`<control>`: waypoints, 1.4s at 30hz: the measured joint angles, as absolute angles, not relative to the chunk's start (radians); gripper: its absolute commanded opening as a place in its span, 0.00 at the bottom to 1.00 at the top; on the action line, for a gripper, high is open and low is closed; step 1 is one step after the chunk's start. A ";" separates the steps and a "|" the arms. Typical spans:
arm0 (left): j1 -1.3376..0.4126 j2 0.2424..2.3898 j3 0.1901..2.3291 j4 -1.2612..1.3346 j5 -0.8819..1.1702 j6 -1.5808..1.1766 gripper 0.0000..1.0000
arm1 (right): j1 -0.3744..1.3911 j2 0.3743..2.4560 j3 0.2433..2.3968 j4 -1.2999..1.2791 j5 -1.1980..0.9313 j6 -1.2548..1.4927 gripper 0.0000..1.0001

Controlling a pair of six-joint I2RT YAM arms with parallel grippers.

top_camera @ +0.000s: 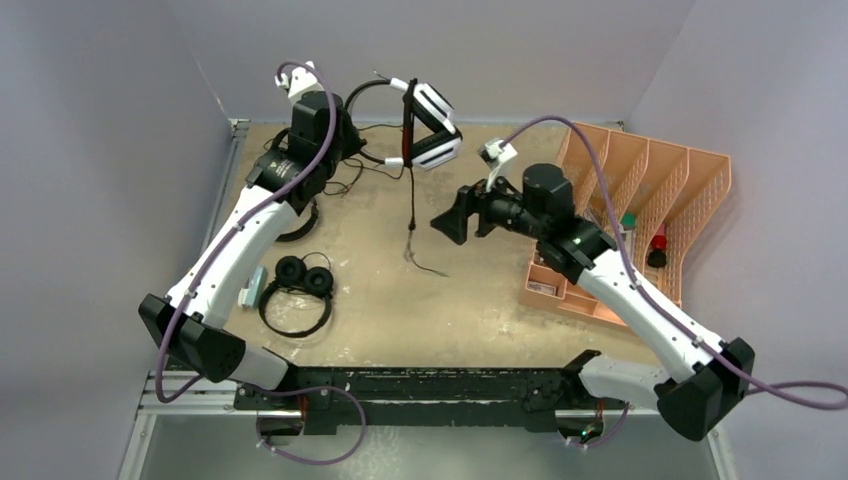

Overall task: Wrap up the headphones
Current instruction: Wrap the headphones cable around the headphones.

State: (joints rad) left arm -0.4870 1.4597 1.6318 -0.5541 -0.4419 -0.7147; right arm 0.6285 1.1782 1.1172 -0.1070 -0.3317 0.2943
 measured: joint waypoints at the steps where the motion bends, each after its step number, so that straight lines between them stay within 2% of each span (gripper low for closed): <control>1: -0.479 1.456 1.632 -0.554 -0.430 -0.719 0.00 | 0.610 1.160 1.102 -0.109 -0.332 0.291 0.91; 8: -0.441 1.450 1.632 -0.555 -0.337 -0.743 0.00 | 0.423 1.148 0.967 -0.020 -0.438 0.334 0.91; 14: -0.414 1.434 1.632 -0.556 -0.266 -0.759 0.00 | 0.426 1.284 0.937 0.152 -0.569 0.360 0.90; 18: -0.404 1.420 1.632 -0.554 -0.234 -0.772 0.00 | 0.426 1.366 0.925 0.279 -0.627 0.353 0.84; 28: -0.399 1.415 1.632 -0.540 -0.160 -0.789 0.00 | 0.512 1.516 0.805 0.748 -0.751 0.330 0.84; 30: -0.399 1.415 1.632 -0.540 -0.149 -0.794 0.00 | 0.527 1.541 0.788 0.852 -0.752 0.342 0.82; 33: -0.399 1.415 1.632 -0.540 -0.137 -0.798 0.00 | 0.531 1.588 0.776 0.988 -0.751 0.368 0.71; 35: -0.399 1.415 1.632 -0.540 -0.130 -0.801 0.00 | 0.530 1.622 0.776 1.058 -0.748 0.387 0.68; 39: -0.399 1.415 1.635 -0.540 -0.123 -0.801 0.00 | 0.530 1.669 0.776 1.136 -0.748 0.429 0.65; 42: -0.399 1.415 1.639 -0.540 -0.121 -0.801 0.00 | 0.530 1.691 0.776 1.181 -0.748 0.456 0.55</control>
